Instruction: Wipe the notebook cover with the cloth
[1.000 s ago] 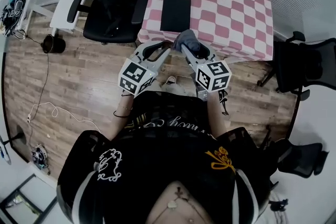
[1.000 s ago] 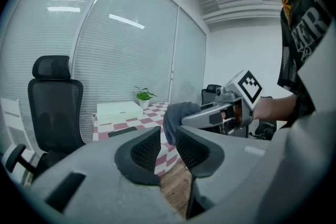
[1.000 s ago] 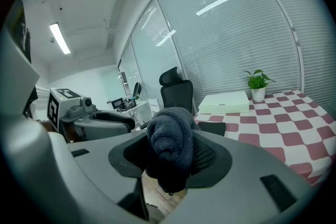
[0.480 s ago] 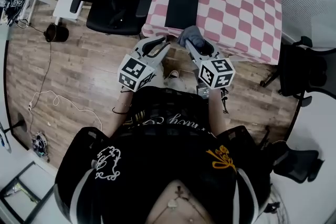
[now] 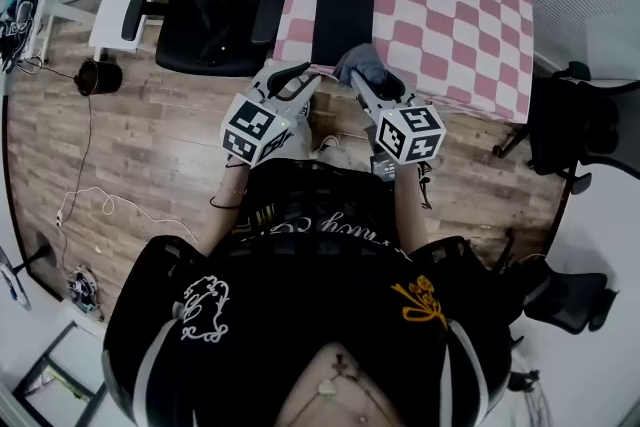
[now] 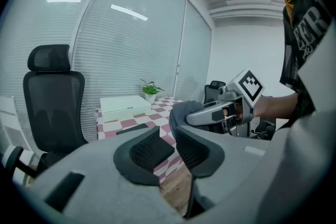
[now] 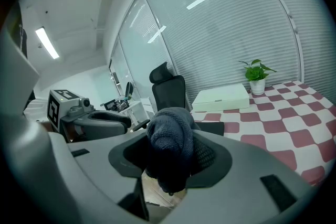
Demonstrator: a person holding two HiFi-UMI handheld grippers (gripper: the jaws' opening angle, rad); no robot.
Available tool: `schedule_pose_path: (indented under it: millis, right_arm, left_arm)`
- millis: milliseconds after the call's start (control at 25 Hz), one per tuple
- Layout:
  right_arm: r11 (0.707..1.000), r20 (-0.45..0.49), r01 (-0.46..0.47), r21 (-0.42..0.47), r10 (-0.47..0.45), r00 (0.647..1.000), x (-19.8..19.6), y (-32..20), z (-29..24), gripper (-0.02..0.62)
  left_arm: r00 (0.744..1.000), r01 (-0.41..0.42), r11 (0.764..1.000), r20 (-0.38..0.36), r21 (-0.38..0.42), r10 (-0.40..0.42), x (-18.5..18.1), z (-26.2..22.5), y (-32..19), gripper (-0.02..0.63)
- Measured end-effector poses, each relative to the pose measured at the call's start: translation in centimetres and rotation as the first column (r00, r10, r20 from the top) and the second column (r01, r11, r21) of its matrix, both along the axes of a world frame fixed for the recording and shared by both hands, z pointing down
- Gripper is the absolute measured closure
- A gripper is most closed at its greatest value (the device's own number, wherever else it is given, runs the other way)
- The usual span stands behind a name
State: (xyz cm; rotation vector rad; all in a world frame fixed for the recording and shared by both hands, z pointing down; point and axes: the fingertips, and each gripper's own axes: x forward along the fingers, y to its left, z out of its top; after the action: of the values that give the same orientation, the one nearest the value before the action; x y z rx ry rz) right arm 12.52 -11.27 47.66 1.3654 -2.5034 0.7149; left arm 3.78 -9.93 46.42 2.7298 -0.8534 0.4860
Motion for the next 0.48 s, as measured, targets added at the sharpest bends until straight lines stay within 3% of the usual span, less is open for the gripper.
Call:
schedule_pose_path:
  millis: [480]
  right_arm:
    - [0.999, -0.075, 0.021, -0.032, -0.023, 0.997, -1.7, -7.2, 1.3, 0.426]
  left_arm:
    - [0.998, -0.056, 0.998, 0.009, 0.008, 0.056, -1.2, 0.7, -6.5, 0.508]
